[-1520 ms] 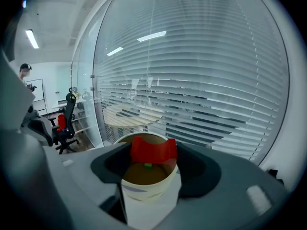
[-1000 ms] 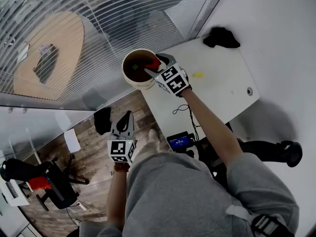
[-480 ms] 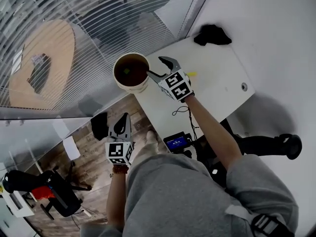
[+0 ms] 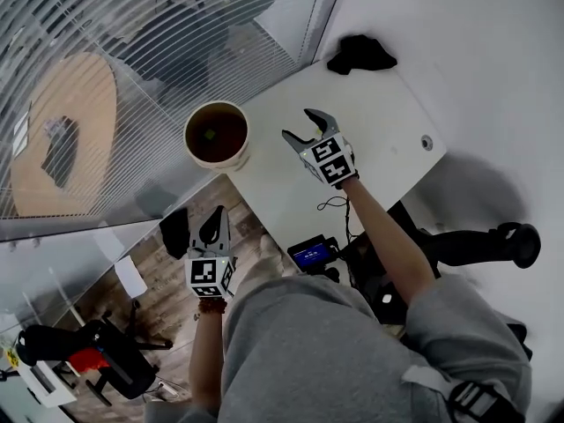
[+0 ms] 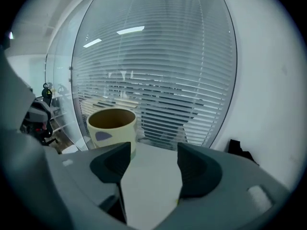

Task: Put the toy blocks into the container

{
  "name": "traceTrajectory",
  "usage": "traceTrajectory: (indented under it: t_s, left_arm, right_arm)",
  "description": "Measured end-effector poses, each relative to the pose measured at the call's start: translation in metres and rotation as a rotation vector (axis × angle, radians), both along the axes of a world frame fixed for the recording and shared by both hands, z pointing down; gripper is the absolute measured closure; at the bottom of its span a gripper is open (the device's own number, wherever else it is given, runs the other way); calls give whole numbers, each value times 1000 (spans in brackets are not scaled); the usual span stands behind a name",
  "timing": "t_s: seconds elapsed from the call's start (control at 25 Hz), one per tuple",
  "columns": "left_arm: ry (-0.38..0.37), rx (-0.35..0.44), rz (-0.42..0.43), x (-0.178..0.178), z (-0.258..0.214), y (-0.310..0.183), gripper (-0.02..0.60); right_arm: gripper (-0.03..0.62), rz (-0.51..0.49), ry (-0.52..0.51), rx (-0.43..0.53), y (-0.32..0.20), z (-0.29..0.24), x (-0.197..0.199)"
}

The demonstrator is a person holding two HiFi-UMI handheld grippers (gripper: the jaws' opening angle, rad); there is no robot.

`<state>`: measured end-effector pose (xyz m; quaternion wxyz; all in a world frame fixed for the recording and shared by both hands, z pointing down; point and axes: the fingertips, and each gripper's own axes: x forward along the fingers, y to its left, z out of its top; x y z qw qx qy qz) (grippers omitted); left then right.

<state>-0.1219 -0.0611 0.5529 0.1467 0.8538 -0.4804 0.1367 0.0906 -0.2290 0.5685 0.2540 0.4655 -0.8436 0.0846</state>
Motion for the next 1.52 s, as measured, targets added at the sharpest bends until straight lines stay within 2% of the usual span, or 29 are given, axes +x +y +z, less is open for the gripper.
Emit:
traceTrajectory:
  t_s: [0.48, 1.0, 1.28, 1.52]
  left_arm:
    - [-25, -27, 49, 26, 7, -5, 575]
    - [-50, -46, 81, 48, 12, -4, 574]
    - [-56, -66, 61, 46, 17, -2, 574]
    - [-60, -78, 39, 41, 21, 0, 575]
  right_arm:
    - [278, 85, 54, -56, 10, 46, 60]
    - [278, 242, 37, -224, 9, 122, 124]
    - [276, 298, 30, -303, 1, 150, 139]
    - [276, 367, -36, -379, -7, 172, 144]
